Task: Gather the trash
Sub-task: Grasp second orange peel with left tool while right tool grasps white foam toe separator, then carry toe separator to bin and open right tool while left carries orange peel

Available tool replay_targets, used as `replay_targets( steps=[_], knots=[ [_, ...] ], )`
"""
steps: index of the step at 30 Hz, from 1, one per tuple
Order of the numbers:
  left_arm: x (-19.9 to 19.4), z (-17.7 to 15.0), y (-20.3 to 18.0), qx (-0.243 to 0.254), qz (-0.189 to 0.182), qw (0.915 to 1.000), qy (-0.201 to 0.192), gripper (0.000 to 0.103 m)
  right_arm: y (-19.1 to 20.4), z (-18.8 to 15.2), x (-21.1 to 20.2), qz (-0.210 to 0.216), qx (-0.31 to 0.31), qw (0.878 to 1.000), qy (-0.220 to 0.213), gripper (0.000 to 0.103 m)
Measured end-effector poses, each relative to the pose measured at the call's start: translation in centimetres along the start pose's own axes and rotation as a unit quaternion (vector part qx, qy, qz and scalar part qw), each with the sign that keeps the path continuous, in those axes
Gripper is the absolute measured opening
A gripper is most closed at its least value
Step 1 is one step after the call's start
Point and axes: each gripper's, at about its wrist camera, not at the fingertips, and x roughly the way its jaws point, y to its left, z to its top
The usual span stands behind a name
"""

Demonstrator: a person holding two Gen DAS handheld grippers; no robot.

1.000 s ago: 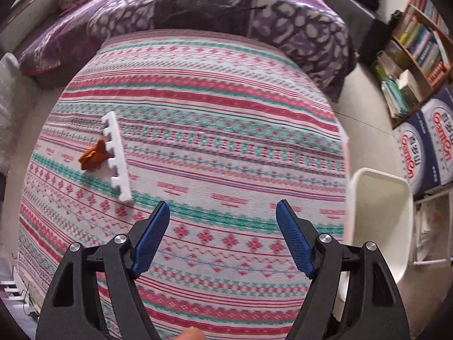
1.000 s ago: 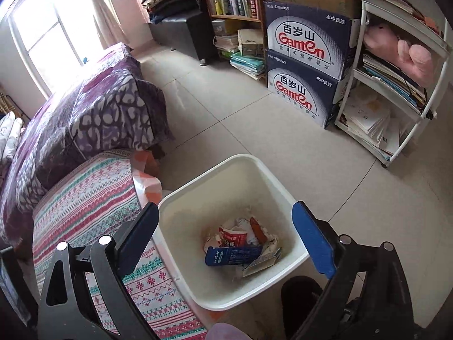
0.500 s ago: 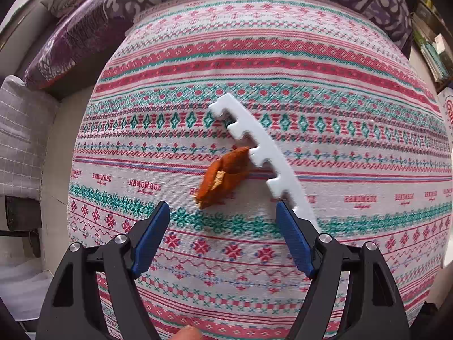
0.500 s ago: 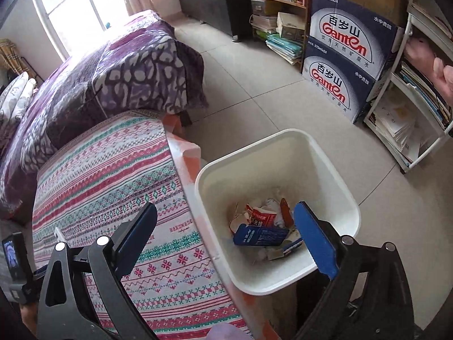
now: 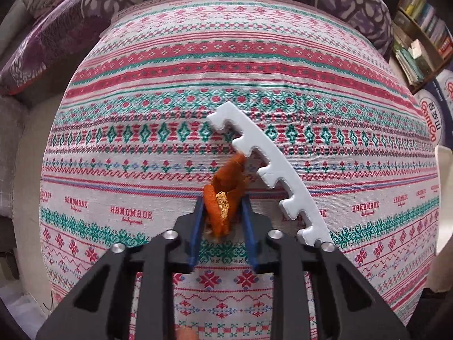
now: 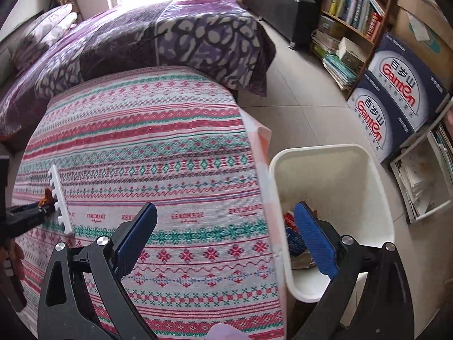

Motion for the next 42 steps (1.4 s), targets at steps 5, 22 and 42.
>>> replay_targets(
  steps=[5, 22, 42],
  knots=[
    [-2.8, 0.2, 4.3, -0.076, 0.006, 0.9970, -0.013, 0.023, 5.8, -0.1, 2.1, 0.064, -0.032, 0.997, 0.027, 0.093],
    [-18.0, -2.1, 11.4, -0.230, -0.025, 0.9560, -0.181, 0.023, 23.7, -0.6, 7.2, 0.140, -0.132, 0.979, 0.073, 0.077],
    [-21.4, -2.7, 9.3, -0.245, -0.009, 0.9356, -0.254, 0.023, 16.4, 7.1, -6.7, 0.179, -0.057, 0.977, -0.101, 0.022]
  ],
)
